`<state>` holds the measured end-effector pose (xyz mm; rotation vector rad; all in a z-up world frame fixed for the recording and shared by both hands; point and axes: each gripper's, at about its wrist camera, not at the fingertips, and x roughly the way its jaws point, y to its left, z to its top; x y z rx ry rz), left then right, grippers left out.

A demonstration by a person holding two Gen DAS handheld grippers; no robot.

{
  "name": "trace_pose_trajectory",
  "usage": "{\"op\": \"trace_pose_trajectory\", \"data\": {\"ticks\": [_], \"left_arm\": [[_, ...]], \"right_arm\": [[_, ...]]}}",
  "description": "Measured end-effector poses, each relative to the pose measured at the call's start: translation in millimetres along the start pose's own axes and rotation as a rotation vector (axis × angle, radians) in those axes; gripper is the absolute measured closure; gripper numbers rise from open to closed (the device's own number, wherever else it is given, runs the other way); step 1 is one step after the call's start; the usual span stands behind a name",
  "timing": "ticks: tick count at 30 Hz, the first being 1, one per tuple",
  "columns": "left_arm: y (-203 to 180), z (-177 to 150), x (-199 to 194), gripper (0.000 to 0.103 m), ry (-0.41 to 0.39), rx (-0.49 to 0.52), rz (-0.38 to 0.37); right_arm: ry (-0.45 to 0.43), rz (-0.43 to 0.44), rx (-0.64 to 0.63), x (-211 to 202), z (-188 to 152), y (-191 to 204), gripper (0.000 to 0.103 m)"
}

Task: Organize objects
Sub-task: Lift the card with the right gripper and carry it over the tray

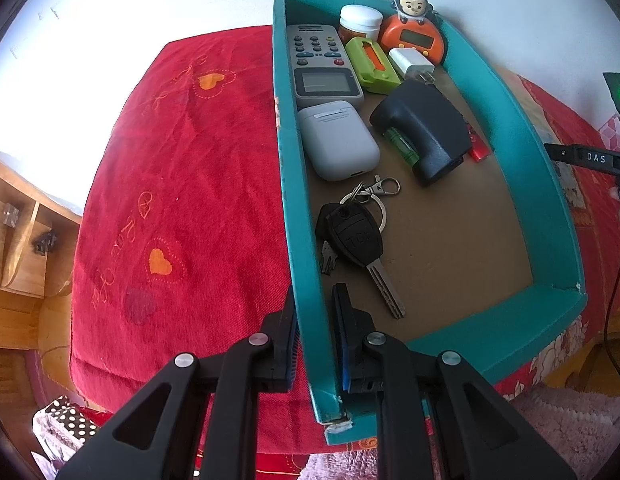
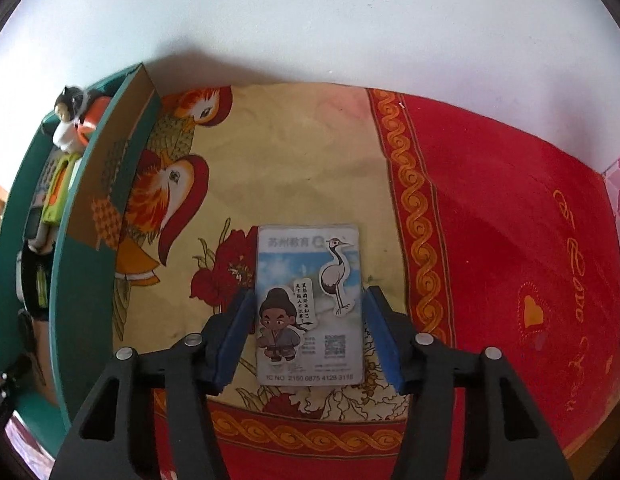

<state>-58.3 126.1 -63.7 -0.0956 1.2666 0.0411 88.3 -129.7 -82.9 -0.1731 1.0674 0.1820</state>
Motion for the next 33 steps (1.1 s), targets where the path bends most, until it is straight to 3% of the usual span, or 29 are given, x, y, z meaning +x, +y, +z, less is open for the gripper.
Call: {"op": "trace_pose_trajectory", "data": {"ticks": [6,12,18,22,25,30,33], "left_arm": [[1,0,-1,0.089,0.000,0.003,-0.002],[1,1,-1,0.089,0.005,0.008,0.000],[0,4,0,0.089,0.008,0.012,-0.001],[-1,4,0,0.089,0.003,0.008,-0.003],[0,3,0,0.089,-0.001,0.009,-0.008],[2,0,-1,0.089,-0.004,0.012,-0.011],[3,-1,-1,0.089,-0.005,0.012,-0.013]], "right_arm": [[-0.004,0.119,0.161,-14,-8,-52,0.046],[-0.057,0.203,0.183,-47,-15,-53,0.046],[-0.089,0.312,0.051,-95,-9,9,0.046],[-0.039,0.433,-0.025,-100,-23,51,0.046],[-0.002,0.474,-0.142,-100,-34,90,0.046],[0.077,0.430,-0.367,-90,-49,138,0.046],[0.106,0.389,-0.416,-77,-51,149,0.046]]}}
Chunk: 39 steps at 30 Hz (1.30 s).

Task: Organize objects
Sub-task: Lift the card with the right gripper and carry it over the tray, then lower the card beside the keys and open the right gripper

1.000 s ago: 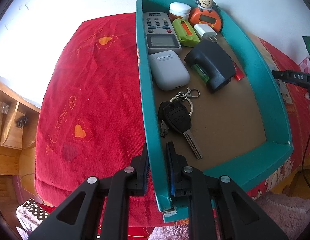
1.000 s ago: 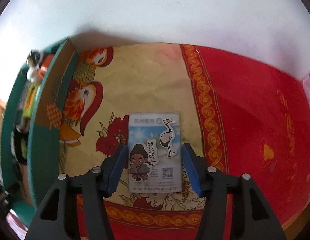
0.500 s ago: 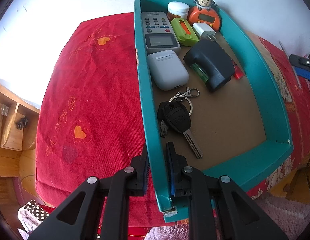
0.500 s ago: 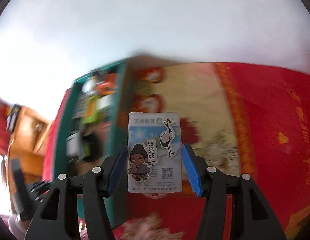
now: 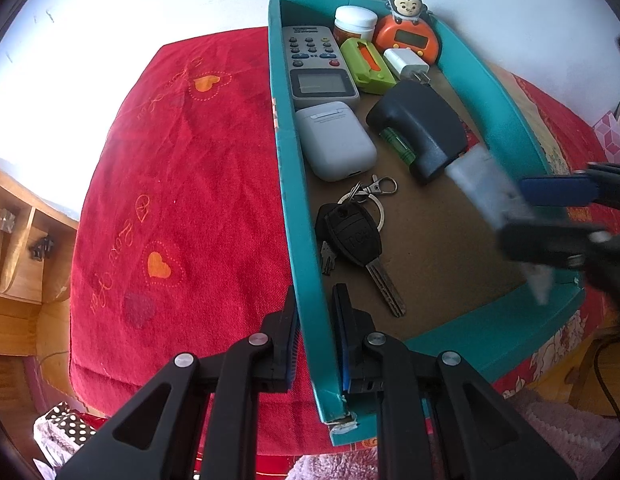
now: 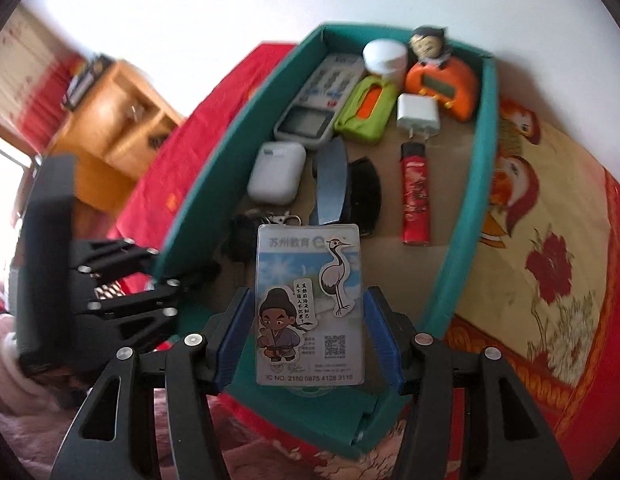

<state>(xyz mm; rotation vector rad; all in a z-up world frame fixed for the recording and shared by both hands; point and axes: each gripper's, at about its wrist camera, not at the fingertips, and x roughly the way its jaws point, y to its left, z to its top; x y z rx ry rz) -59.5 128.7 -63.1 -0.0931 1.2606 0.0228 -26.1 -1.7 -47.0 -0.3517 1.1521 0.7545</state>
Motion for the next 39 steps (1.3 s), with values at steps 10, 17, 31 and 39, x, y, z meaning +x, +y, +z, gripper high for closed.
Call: {"op": "trace_pose_trajectory", "data": {"ticks": [10,17,31,39], "left_arm": [[1,-1,-1,0.088,-0.003,0.000,-0.011],[5,-4,-3,0.087,-0.017,0.003,-0.027],[4,-4,-5,0.086,-0.025,-0.003,-0.017],[-7,4,-27,0.086,-0.043,-0.027,0.041]], "right_arm": [[0.101,-0.140,-0.100,40,-5,16,0.045],[0.102,-0.243,-0.101,56,-5,25,0.045],[0.011,-0.171,0.008,31,-17,21,0.028],[-0.073,-0.099,0.058,1,-27,-3,0.028]]}}
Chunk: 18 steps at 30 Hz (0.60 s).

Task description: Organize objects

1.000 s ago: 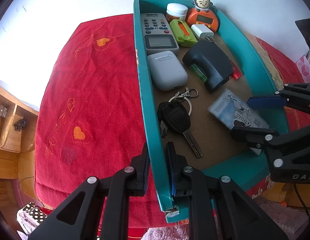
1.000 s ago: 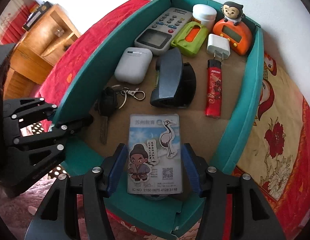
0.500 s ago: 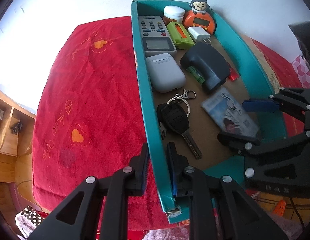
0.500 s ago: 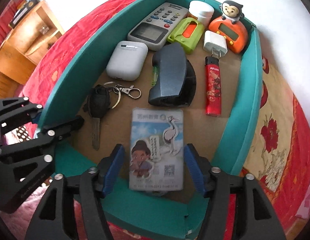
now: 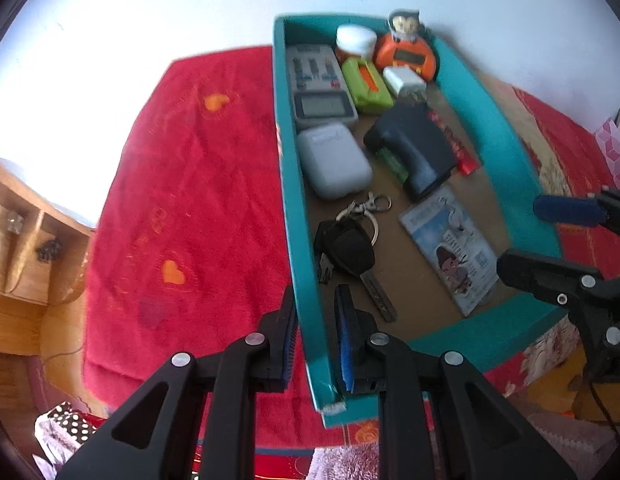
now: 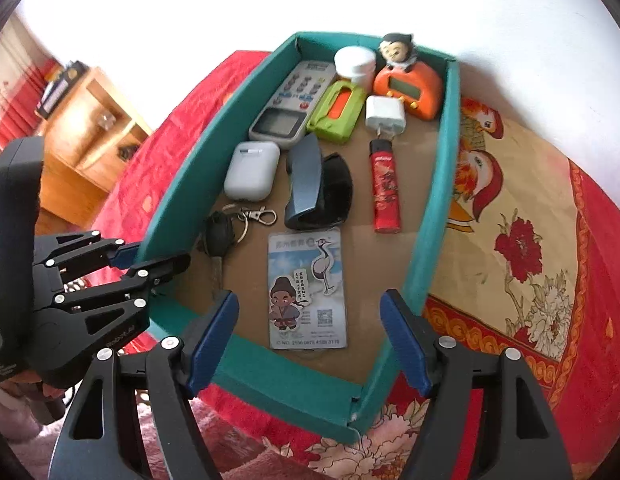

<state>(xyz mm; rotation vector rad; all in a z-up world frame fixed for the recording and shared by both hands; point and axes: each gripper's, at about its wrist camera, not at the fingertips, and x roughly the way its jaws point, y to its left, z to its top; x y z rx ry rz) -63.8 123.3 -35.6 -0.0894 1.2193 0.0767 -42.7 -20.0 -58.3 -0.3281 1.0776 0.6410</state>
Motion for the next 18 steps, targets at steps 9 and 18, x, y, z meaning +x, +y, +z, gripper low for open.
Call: {"op": "trace_pose_trajectory", "data": {"ticks": [9,18], "left_arm": [[-23,12,-49,0.064,-0.106,-0.036,0.034],[-52,24,-62,0.031,-0.146,-0.017,-0.012]], "right_arm": [[-0.132,-0.017,0.050,-45,-11,-29,0.025],[-0.241,-0.051,0.176,-82,-25,-60,0.016]]}}
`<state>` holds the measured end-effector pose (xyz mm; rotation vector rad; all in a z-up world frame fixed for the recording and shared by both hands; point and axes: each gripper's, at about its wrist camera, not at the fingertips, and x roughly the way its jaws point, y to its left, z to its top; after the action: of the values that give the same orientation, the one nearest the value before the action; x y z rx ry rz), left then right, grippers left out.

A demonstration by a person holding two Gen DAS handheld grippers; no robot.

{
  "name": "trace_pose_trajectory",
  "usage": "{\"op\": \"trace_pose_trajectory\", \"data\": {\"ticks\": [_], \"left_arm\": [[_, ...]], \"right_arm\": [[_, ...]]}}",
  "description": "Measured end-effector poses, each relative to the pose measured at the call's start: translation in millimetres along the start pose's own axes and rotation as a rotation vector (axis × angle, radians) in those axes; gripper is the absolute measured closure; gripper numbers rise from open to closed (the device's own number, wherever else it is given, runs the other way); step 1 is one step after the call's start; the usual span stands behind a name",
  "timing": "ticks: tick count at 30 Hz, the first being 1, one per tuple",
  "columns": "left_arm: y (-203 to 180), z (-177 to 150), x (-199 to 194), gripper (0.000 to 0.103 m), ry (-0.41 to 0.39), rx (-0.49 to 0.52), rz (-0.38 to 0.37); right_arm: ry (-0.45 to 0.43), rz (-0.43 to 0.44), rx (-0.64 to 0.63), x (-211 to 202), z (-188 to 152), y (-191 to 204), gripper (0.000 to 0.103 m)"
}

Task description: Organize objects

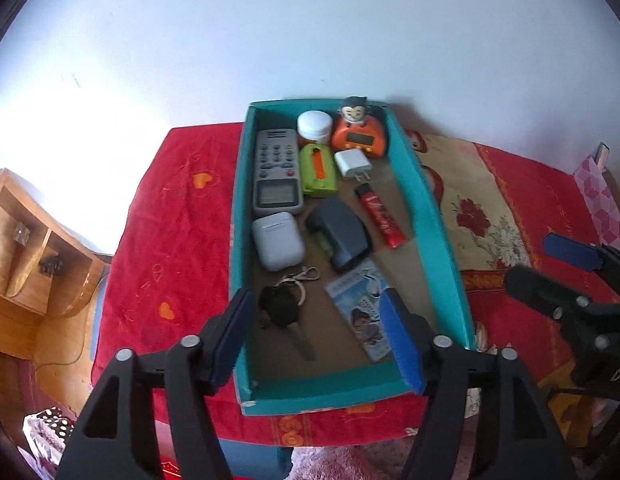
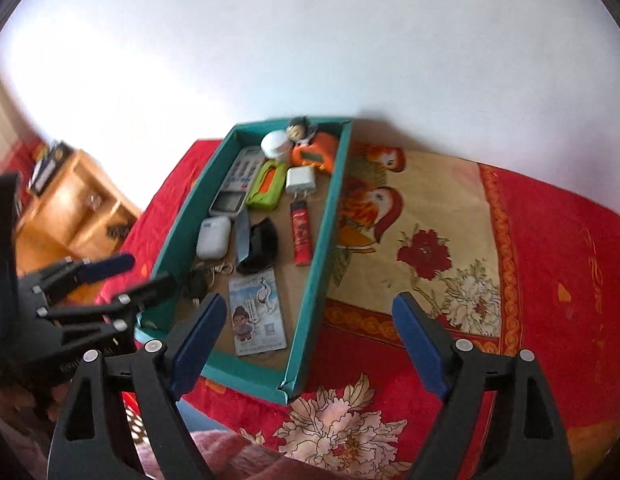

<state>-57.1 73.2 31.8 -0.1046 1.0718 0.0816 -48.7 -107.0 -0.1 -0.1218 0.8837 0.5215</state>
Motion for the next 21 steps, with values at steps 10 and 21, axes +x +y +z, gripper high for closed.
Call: {"op": "trace_pose_trajectory", "data": {"ticks": [10,21], "left_arm": [[-18,2,-2,0.000,-0.034,0.017,0.034],[-24,0,0,0.000,-0.029,0.003,0.028]], "right_arm": [[-0.107,-0.014,0.108,-21,-3,-25,0.000],[-0.079,-0.111,0.095,-11,-13,-31,0.000]]}}
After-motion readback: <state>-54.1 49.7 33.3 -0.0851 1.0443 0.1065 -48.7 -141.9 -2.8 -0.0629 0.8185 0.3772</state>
